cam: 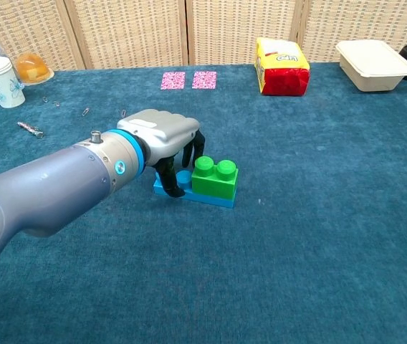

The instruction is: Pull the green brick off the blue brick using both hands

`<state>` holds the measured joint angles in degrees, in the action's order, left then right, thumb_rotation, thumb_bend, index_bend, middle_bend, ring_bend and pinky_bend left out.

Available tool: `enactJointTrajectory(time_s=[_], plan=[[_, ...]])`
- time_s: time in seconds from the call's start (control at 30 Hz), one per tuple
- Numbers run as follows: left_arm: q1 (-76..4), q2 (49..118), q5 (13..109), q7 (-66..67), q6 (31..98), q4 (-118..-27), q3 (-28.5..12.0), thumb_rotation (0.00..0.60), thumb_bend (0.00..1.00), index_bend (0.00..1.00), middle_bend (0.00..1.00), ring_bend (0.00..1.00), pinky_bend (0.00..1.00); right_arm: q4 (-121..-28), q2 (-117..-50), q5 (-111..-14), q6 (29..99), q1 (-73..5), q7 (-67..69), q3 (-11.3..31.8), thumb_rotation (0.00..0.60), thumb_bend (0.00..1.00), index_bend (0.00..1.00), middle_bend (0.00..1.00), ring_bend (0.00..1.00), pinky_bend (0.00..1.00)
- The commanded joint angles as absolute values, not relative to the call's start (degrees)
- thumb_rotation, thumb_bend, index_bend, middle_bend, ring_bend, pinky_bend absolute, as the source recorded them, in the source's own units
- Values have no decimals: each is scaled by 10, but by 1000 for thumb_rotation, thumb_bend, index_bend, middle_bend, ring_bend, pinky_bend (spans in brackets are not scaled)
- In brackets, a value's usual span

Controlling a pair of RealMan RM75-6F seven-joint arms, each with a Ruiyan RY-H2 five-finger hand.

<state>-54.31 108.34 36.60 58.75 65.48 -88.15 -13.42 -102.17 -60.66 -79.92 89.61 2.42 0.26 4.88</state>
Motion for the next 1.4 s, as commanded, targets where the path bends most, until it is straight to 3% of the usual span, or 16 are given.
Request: enactJointTrajectory(time_s=[0.03,0.63,0.9,1.13,1.4], plan=[[-545,1086,369,585,655,-876,-128,600,262,426,427,329,433,-1021,-606,-798,896,25,4,49,600,283,375,393,388,261],[-562,1089,364,605,649,-855,-110,600,309,560,470,396,455,-1031,-599,-797,903,33,8,53,600,283,375,393,392,261],[-564,1081,391,583,655,-855,-117,600,332,668,551,476,522,-1038,-596,-802,899,30,6,53,600,282,376,396,395,263],[-580,1033,415,594,643,-881,-127,600,337,675,552,476,523,-1051,-592,-809,870,13,21,53,600,282,376,397,397,276],[-622,943,414,612,573,-937,-143,600,339,676,553,476,523,-1061,-590,-824,792,-30,89,49,600,284,376,398,401,294]])
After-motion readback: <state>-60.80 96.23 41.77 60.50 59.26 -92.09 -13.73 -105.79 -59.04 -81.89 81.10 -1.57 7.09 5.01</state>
